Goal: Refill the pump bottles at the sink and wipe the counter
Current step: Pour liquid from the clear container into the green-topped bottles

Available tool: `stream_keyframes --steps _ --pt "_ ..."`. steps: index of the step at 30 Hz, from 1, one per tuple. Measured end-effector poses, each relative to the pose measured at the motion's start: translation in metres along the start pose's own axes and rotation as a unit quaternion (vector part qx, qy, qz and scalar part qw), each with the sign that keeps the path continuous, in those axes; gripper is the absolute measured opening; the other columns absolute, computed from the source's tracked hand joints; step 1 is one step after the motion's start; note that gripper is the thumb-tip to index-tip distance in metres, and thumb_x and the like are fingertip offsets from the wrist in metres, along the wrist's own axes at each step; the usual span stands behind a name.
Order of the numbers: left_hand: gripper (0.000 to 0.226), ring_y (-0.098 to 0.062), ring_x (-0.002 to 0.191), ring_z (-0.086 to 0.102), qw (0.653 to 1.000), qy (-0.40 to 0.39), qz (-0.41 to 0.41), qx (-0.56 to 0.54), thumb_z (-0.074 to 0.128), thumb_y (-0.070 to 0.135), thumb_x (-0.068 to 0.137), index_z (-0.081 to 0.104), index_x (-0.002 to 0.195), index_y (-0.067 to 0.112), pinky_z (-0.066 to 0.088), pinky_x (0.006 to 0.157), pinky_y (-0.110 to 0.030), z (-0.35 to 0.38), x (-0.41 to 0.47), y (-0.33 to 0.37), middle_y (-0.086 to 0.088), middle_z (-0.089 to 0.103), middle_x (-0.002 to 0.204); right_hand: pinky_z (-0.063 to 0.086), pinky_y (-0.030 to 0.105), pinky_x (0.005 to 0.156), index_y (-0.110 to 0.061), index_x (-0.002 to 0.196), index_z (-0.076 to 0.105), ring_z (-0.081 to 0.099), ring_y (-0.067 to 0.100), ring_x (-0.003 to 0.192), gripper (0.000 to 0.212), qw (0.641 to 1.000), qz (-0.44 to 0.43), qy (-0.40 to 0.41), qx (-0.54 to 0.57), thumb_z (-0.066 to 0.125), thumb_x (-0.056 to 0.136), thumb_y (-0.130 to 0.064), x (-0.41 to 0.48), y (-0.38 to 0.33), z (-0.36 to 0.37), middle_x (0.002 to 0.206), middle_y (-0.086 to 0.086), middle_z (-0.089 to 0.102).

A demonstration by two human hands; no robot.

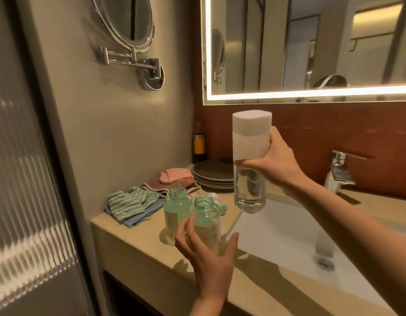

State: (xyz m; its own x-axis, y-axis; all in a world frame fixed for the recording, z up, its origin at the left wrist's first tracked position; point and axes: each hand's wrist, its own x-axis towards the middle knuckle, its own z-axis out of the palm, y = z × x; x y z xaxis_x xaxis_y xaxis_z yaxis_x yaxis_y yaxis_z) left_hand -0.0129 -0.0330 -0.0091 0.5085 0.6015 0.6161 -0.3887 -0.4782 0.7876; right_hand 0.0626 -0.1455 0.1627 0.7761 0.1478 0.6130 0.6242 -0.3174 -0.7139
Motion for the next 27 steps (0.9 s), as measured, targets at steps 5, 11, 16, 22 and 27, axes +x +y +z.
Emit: stream_keyframes --steps 5,11,16,22,27 --pt "0.103 0.002 0.137 0.013 0.982 -0.18 0.038 -0.04 0.076 0.052 0.064 -0.003 0.13 0.062 0.02 0.111 -0.024 -0.004 -0.005 0.064 0.03 0.009 0.142 0.047 0.014 0.064 -0.028 0.12 0.039 0.057 0.006 0.094 0.075 0.999 0.005 -0.038 -0.017 0.086 0.061 -0.028 -0.05 -0.012 -0.012 0.103 -0.013 0.054" --pt "0.116 0.003 0.119 0.042 0.98 -0.18 -0.017 -0.081 0.087 0.031 0.059 0.011 0.146 0.035 0.039 0.098 -0.014 -0.021 0.0 0.088 0.022 0.043 0.13 0.055 0.021 0.077 -0.041 0.116 0.04 0.058 0.0 0.099 0.08 0.992 0.012 -0.112 0.061 0.086 0.05 -0.04 -0.1 -0.039 -0.005 0.109 -0.019 0.057" --pt "0.073 -0.01 0.093 0.065 0.989 -0.104 -0.036 -0.097 0.08 0.043 0.054 0.047 0.118 0.038 0.055 0.079 -0.04 -0.052 -0.003 0.082 0.014 0.065 0.104 0.053 0.015 0.079 -0.055 0.114 0.037 0.058 -0.01 0.1 0.066 0.957 0.043 -0.268 0.104 0.078 0.062 -0.047 -0.112 -0.059 -0.01 0.11 -0.028 0.059" --pt "0.076 -0.003 0.081 0.057 0.994 -0.098 0.023 0.05 0.082 0.046 0.059 0.046 0.124 0.03 0.041 0.059 -0.009 -0.071 -0.001 0.083 0.013 0.061 0.096 0.049 0.024 0.084 -0.032 0.14 0.033 0.053 0.006 0.103 0.086 0.978 -0.004 -0.19 -0.083 0.028 0.07 -0.081 -0.093 -0.1 -0.021 0.128 -0.014 0.051" --pt "0.074 -0.004 0.065 0.048 0.984 -0.079 0.079 0.138 0.076 0.056 0.06 0.046 0.122 0.027 0.037 0.054 -0.013 -0.076 -0.003 0.086 0.024 0.047 0.081 0.047 0.03 0.059 -0.016 0.087 0.061 0.054 0.014 0.066 0.084 0.881 -0.077 -0.187 -0.428 0.009 0.073 -0.08 -0.084 -0.13 -0.007 0.078 0.001 0.06"
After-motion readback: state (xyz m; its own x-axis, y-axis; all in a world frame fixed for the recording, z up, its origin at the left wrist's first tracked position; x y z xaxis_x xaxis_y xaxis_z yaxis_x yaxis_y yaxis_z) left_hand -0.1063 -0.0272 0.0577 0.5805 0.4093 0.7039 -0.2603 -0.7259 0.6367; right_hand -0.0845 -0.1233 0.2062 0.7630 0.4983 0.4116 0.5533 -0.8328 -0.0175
